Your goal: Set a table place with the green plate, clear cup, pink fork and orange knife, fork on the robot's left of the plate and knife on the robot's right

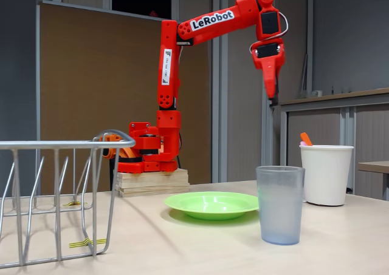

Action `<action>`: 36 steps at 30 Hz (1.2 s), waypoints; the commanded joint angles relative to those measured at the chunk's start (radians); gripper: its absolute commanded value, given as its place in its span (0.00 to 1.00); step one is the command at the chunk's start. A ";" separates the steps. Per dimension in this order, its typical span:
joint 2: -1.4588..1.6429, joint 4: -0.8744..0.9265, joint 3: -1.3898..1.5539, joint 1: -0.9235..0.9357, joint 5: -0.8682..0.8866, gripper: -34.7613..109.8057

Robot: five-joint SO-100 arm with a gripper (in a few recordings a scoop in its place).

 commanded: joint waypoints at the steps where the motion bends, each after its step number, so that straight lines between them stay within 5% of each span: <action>1: 0.005 -0.003 -0.014 -0.009 -0.367 0.61; 4: -0.023 -0.008 -0.097 0.005 -0.667 0.68; 9: -0.137 -0.020 -0.236 -0.006 -1.166 0.58; 14: -0.149 -0.170 -0.167 -0.049 -0.966 0.57; 17: -0.129 -0.244 -0.115 -0.060 -0.960 0.71; 20: -0.124 -0.281 -0.103 -0.077 -0.936 0.65; 22: -0.123 -0.295 -0.094 -0.080 -0.904 0.77; 36: -0.049 -0.387 0.150 -0.091 -0.773 0.36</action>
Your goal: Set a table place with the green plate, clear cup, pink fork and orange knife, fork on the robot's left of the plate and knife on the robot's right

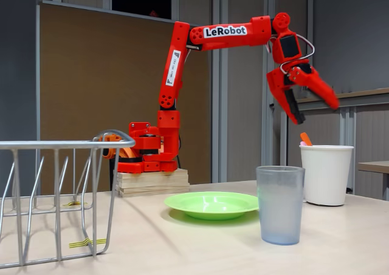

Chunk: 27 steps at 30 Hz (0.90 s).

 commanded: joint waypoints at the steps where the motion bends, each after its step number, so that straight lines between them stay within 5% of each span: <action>1: 0.098 -0.018 0.064 -0.018 0.020 0.34; 12: 0.132 -0.040 0.078 0.009 -0.087 0.35; 15: 0.132 -0.052 0.087 0.023 -0.055 0.49; 27: 0.143 -0.075 0.150 0.032 -0.064 0.49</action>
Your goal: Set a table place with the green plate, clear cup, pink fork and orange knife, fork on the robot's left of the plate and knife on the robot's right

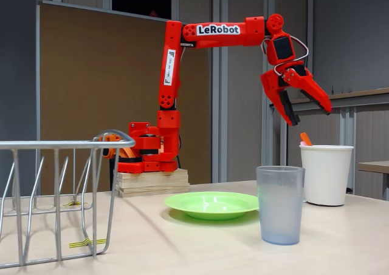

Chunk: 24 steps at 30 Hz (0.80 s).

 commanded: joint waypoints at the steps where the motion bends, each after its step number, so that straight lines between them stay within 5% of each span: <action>1: 0.058 -0.015 0.031 0.008 0.006 0.48; 12: 0.072 -0.017 0.055 0.020 0.038 0.35; 24: 0.072 -0.012 0.061 0.014 0.110 0.43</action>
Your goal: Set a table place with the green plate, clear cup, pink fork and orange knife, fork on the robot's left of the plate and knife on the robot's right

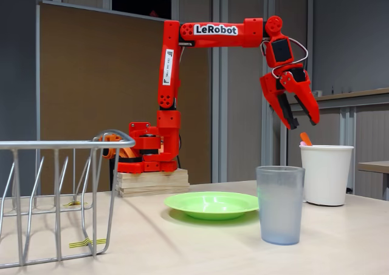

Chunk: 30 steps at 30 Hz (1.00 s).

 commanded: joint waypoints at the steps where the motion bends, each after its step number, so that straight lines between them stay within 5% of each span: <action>1: 0.051 0.014 0.006 -0.012 0.035 0.44; 30: 0.029 -0.118 0.132 0.041 -0.074 0.37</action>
